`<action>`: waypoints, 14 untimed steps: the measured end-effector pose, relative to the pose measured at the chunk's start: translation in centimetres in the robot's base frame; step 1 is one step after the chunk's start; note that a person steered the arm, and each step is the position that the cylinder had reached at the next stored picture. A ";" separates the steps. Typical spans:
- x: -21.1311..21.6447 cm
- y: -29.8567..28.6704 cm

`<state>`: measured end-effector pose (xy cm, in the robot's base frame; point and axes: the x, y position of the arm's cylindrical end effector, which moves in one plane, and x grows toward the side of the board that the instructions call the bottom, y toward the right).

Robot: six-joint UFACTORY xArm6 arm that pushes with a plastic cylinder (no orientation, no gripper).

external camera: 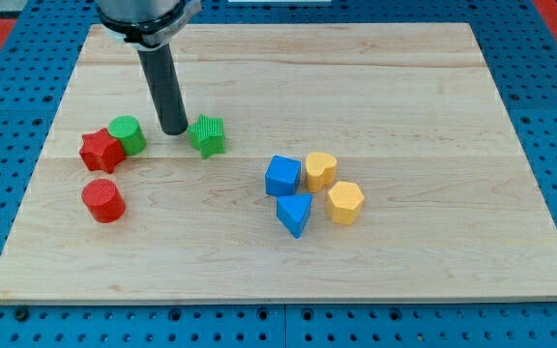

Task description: Move green star right side of red circle

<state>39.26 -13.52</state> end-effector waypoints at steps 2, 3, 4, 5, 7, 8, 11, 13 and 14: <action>-1.4 -0.2; -1.4 0.5; -1.4 0.9; -1.5 2.8; -1.8 8.2; -1.4 9.6; 3.0 1.8; 6.9 -2.6; 8.7 0.1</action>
<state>47.92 -13.45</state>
